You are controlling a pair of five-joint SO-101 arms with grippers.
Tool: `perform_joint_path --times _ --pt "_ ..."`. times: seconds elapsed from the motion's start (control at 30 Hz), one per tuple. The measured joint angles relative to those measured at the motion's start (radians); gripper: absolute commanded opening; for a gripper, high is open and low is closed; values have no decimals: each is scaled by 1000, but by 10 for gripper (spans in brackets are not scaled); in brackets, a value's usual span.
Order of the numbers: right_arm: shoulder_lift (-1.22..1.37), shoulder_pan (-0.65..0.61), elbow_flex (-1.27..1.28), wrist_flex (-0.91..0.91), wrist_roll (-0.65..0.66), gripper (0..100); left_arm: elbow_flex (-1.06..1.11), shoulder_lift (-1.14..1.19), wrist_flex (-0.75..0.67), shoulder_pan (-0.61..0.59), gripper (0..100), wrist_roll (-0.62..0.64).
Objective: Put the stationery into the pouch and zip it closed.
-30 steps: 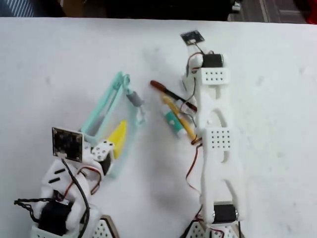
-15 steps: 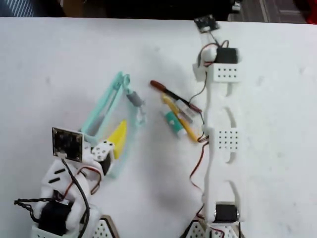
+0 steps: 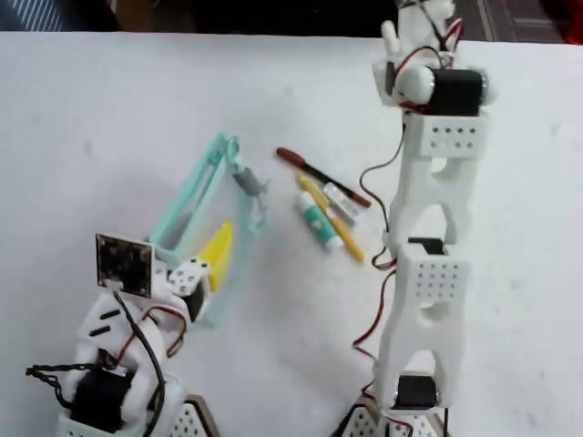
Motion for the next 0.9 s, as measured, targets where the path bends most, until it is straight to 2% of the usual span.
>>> perform_joint_path --times 0.27,0.53,0.67,0.9 --pt "-186 0 44 2 0 15 0 0 0 0 211 0" --pt "-512 -11 489 2 0 16 0 0 0 0 211 0" --pt "-680 -69 631 2 0 16 0 0 0 0 212 0" --pt "-876 -219 663 2 0 16 0 0 0 23 214 0"
